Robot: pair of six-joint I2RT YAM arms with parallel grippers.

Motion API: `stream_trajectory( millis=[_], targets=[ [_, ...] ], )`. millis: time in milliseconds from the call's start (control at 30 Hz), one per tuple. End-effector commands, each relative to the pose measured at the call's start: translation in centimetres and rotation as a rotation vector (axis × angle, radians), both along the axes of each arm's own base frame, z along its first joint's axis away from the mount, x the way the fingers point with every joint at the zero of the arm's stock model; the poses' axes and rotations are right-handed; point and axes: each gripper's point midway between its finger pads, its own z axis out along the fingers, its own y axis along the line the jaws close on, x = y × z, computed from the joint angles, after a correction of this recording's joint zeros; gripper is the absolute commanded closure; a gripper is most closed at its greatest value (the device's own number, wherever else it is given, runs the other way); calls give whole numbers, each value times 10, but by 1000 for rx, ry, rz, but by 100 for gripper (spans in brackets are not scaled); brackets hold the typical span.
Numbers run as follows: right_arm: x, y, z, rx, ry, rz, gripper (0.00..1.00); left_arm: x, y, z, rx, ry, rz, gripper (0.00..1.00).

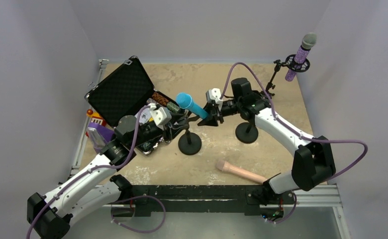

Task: Attach the microphones to the stand

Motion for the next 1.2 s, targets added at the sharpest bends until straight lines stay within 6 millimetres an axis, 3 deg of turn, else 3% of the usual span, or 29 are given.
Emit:
stream_trajectory(
  millis=[0,167,267,367,500,633,700,767,800,1167],
  targets=[
    [-22,13,3,74,-141,137,100,-5,-7,-20,4,79,-46,100],
    [-26,28,-2,93,-101,195,100,-6,-13,-18,-45,111,-64,100],
    [-30,33,-3,110,-79,219,100,-6,-13,-19,-59,125,-60,95],
    [-33,35,-5,112,-46,237,100,-6,-12,-22,-56,138,-56,81],
    [-33,34,-9,103,-35,228,100,-3,-9,-24,-50,146,-30,47],
    [-32,33,-10,96,-31,218,100,-2,-7,-25,-20,148,-20,38],
    [-32,33,-9,92,-30,212,100,-2,-6,-26,2,146,-21,44],
    [-31,33,-8,90,-26,210,100,0,-4,-26,19,140,-6,90],
    [-31,33,-7,91,-27,209,100,2,-2,-26,20,136,7,99],
    [-23,36,-9,34,-27,188,100,1,-7,-16,31,115,-31,100]
  ],
)
